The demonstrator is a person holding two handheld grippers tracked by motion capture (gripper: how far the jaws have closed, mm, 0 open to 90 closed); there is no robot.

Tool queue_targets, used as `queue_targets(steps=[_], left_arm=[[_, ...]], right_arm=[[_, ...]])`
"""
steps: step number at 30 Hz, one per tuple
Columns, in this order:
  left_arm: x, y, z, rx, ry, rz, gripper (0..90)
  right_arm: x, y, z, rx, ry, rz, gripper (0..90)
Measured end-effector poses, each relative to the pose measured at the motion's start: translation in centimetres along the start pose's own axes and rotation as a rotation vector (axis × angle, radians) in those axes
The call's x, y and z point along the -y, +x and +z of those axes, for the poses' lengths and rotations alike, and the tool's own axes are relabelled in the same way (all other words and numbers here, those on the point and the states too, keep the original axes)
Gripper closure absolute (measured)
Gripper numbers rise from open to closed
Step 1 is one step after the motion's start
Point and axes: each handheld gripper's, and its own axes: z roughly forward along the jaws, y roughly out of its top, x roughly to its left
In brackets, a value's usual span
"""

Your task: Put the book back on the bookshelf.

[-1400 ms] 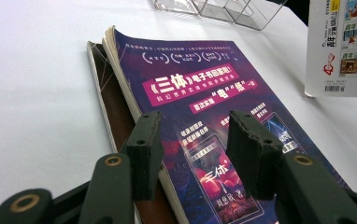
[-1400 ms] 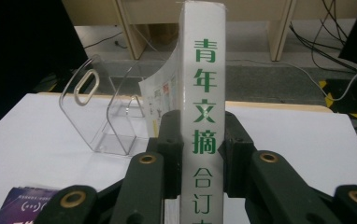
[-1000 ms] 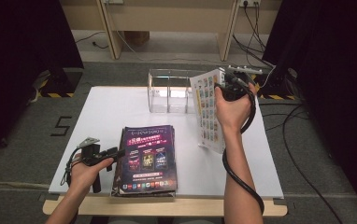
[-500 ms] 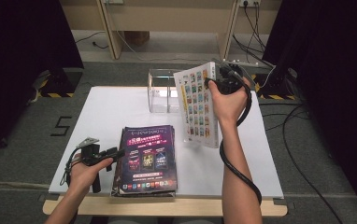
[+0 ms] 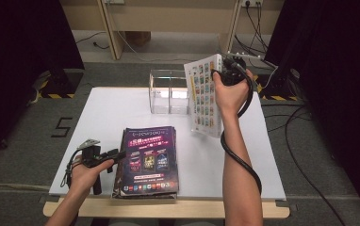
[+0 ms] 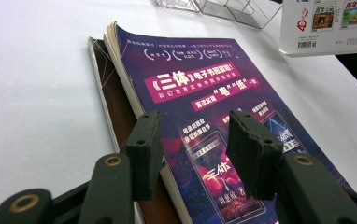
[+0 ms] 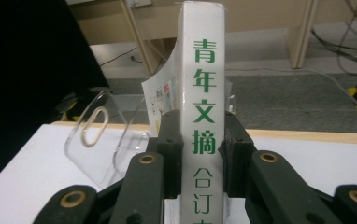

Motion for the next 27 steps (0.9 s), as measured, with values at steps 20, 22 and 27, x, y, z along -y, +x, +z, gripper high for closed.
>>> queue_targets(steps=[20, 22, 27], left_arm=[[0.1, 0.0, 0.0, 0.012, 0.007, -0.003, 54.1], [0.0, 0.0, -0.1, 0.011, 0.006, -0.002, 54.1], [0.1, 0.1, -0.1, 0.011, 0.005, -0.007, 54.1]], right_arm=[[-0.4, 2.9, 1.7, 0.059, -0.025, -0.015, 73.9], [-0.7, 3.1, 1.9, 0.045, -0.026, -0.013, 73.9], [-1.1, 3.1, 2.6, 0.013, -0.046, -0.025, 73.9]])
